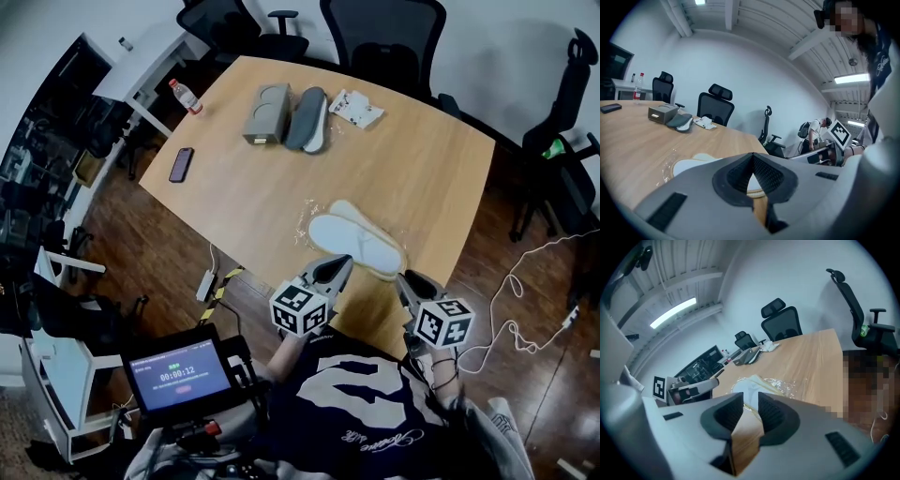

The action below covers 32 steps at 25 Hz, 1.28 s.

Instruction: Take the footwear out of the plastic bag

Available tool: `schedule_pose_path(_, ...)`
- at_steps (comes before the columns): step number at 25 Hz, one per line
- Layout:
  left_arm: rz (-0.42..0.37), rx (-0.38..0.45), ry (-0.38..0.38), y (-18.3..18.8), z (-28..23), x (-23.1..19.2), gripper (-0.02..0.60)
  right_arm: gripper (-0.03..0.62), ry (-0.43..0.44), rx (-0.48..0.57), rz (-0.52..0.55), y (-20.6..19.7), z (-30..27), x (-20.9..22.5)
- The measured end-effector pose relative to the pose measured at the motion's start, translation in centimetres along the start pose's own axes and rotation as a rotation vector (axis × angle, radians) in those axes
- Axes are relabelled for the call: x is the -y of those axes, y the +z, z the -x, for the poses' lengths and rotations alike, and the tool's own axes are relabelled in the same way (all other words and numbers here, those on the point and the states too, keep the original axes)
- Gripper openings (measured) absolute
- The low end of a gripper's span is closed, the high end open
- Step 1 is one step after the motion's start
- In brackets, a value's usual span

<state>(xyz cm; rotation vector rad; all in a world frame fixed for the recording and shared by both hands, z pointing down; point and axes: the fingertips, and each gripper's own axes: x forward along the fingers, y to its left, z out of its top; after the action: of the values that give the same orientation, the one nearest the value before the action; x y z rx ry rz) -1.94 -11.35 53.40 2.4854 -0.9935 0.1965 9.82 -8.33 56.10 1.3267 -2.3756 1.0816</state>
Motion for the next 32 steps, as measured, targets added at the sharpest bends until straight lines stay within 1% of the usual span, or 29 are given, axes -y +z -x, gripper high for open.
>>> schedule_pose_path(4, 0.023, 0.048, 0.034, 0.0, 0.9, 1.7, 0.004, 0.085, 0.067, -0.021, 0.095, -0.5, 0.6, -1.9)
schedule_pose_path(6, 0.033, 0.064, 0.059, -0.5, 1.5, 2.6, 0.004, 0.07, 0.093, -0.031, 0.142, -1.2, 0.9, -2.5)
schedule_pose_path(8, 0.045, 0.067, 0.077, -1.3, 2.4, 3.9, 0.004, 0.056, 0.113, -0.039, 0.164, -2.2, 1.4, -2.9)
schedule_pose_path(11, 0.051, 0.039, 0.095, -3.0, 3.8, 5.4, 0.004, 0.009, 0.13, -0.075, 0.156, -3.9, 1.4, -3.3)
schedule_pose_path(15, 0.077, 0.021, 0.127, -4.6, 5.7, 6.1, 0.003, -0.008, 0.163, -0.122, 0.159, -5.8, 0.6, -4.4)
schedule_pose_path(20, 0.08, 0.028, 0.154, -5.1, 8.8, 7.7, 0.004, -0.012, 0.206, -0.128, 0.185, -6.7, 1.5, -7.2)
schedule_pose_path(23, 0.085, 0.037, 0.172, -5.8, 10.0, 7.7, 0.005, -0.012, 0.229, -0.116, 0.204, -6.7, 1.4, -8.6)
schedule_pose_path(26, 0.077, 0.064, 0.187, -5.9, 11.7, 7.7, 0.003, -0.012, 0.244, -0.099, 0.219, -6.7, 1.2, -10.0)
schedule_pose_path(29, 0.054, 0.082, 0.183, -6.3, 14.7, 9.4, 0.004, -0.012, 0.262, -0.104, 0.219, -8.3, 2.3, -12.4)
schedule_pose_path(32, 0.03, 0.094, 0.198, -7.4, 18.9, 11.3, 0.004, -0.012, 0.296, -0.117, 0.21, -11.3, 4.0, -15.9)
